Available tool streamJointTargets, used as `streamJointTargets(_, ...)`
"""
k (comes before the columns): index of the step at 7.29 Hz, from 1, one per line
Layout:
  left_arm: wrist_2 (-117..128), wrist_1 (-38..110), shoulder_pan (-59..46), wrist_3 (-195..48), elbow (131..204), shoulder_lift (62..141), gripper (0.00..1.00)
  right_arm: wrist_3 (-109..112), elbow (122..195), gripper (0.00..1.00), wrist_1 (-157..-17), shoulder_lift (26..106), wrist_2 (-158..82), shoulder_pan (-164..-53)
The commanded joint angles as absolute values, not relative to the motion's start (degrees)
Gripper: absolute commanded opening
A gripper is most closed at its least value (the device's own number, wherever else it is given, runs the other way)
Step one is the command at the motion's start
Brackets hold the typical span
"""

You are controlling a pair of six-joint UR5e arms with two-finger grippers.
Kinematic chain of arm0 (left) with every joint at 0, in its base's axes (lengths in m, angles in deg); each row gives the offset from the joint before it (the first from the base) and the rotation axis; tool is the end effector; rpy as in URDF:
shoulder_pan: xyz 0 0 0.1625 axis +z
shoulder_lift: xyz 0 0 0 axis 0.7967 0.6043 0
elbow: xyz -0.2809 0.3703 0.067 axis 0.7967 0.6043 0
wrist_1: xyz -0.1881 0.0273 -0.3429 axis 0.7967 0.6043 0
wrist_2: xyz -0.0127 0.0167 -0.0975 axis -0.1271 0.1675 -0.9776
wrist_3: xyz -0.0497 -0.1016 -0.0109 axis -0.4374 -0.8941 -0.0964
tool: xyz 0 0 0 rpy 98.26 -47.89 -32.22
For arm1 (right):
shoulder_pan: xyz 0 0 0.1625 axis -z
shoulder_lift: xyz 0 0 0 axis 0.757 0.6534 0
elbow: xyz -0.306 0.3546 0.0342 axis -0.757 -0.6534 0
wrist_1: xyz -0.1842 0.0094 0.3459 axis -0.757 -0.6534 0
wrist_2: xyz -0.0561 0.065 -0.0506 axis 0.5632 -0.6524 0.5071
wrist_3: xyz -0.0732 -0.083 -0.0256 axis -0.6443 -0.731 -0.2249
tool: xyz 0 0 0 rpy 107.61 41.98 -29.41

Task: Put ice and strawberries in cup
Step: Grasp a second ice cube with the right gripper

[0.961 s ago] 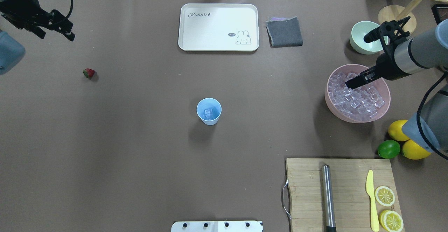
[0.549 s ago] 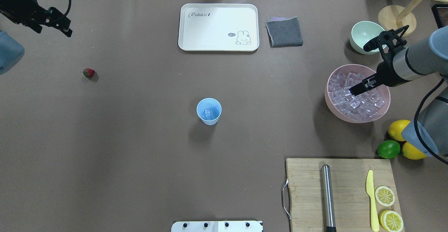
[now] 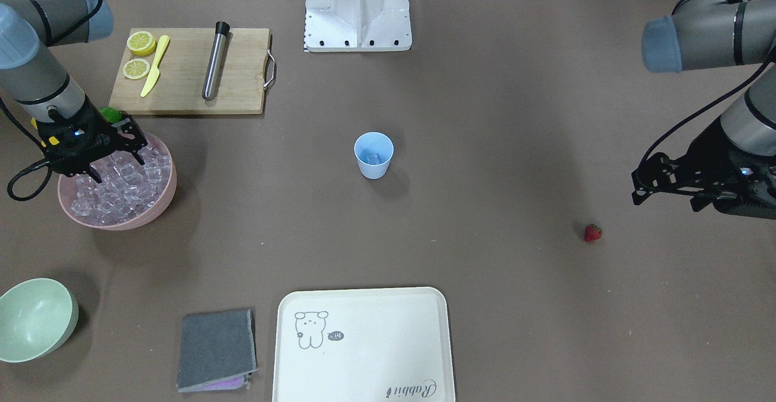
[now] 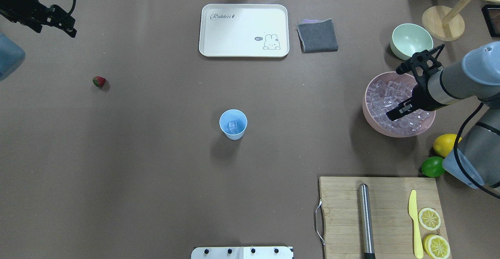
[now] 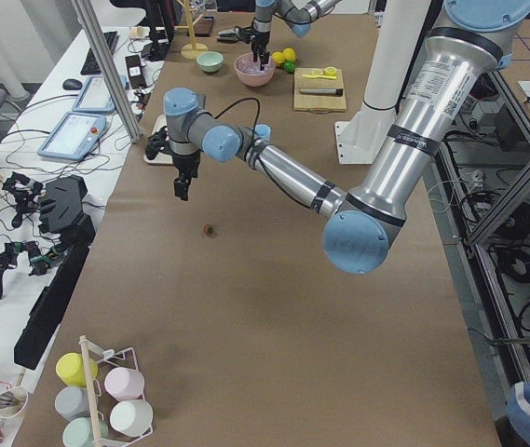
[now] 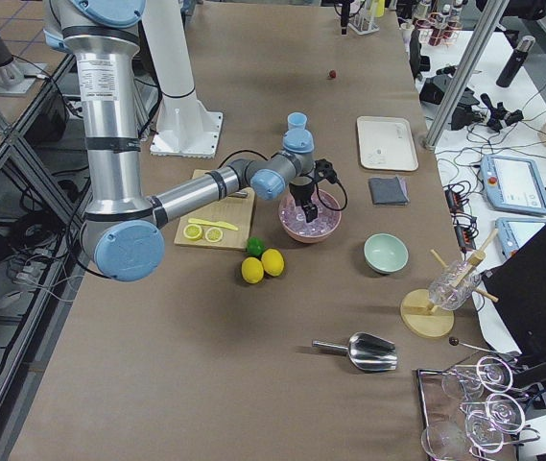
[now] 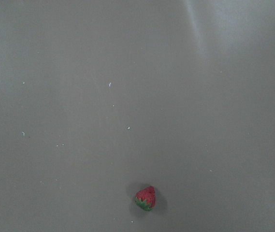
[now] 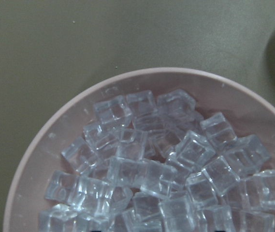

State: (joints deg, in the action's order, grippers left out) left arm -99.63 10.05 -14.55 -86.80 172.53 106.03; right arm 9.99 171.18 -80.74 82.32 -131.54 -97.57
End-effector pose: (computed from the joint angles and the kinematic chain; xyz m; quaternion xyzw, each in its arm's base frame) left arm 0.1876 -0.6193 0.4329 0.0975 0.3833 0.0427 0.9175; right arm -0.2826 -0.4425 0.5279 0.1496 -0.3573 -0.2054 0.8988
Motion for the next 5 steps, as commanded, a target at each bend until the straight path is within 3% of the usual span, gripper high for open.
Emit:
streamJointTargets(1,-98.0,10.1,-14.6,-86.9,172.4,106.1,0.98,10.1,171.2,0.74,-80.8,83.0,-131.3,-96.1)
streamJointTargets(3,-98.0,10.1,-14.6,-86.8,172.3,105.9,0.98,10.0,170.6,0.7,-80.8,83.2,-131.0,-95.4)
streamJointTargets(4,-98.0,10.1,-14.5,-86.9,172.3,105.7,0.98,9.8,170.6,0.6,-80.9,82.9,-131.1,-95.4)
streamJointTargets(5,-98.0,10.1,-14.4,-86.8,172.3,105.6,0.98,9.6,170.5,0.41,-80.9,82.4,-131.1,-95.4)
